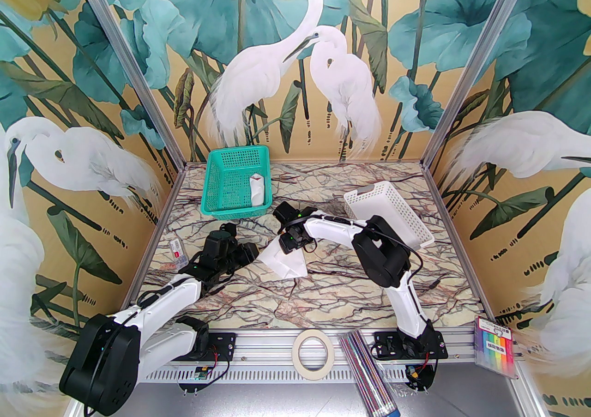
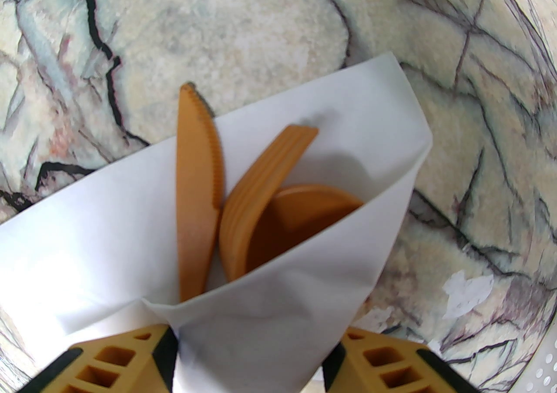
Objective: Place the utensils on the paper napkin and roll it up
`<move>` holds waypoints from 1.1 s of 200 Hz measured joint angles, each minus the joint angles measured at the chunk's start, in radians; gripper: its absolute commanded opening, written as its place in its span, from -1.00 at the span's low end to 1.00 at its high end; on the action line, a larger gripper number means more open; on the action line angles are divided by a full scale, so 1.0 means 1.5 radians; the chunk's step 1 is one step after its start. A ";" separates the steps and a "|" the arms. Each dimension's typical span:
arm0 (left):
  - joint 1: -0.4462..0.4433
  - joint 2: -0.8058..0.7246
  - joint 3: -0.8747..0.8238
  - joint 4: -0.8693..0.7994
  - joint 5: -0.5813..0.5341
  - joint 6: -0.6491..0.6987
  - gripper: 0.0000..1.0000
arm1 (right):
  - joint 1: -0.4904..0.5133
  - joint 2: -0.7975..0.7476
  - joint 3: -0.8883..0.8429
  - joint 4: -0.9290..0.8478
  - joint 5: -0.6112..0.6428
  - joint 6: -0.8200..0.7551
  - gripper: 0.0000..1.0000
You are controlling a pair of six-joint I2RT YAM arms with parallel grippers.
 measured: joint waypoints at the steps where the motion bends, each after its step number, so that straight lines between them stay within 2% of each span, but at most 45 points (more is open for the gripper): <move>1: 0.000 0.002 0.000 0.000 0.001 0.001 -0.21 | 0.000 0.000 0.000 0.000 0.000 0.000 0.23; 70: 0.000 0.132 0.035 0.025 0.054 0.006 -0.19 | 0.000 0.000 0.000 0.000 0.000 0.002 0.23; 88: 0.000 0.147 0.044 0.034 0.058 0.007 -0.12 | 0.000 -0.001 -0.002 0.002 0.000 0.002 0.23; 146: 0.000 0.171 0.053 0.039 0.058 0.011 -0.09 | 0.001 -0.003 -0.005 0.005 0.001 0.002 0.23; 173: 0.001 0.188 0.056 0.040 0.062 0.013 -0.19 | 0.001 -0.003 -0.005 0.005 0.001 0.002 0.23; 220: 0.006 0.216 0.057 0.080 0.121 -0.001 -0.37 | 0.001 -0.003 -0.005 0.005 0.001 0.002 0.23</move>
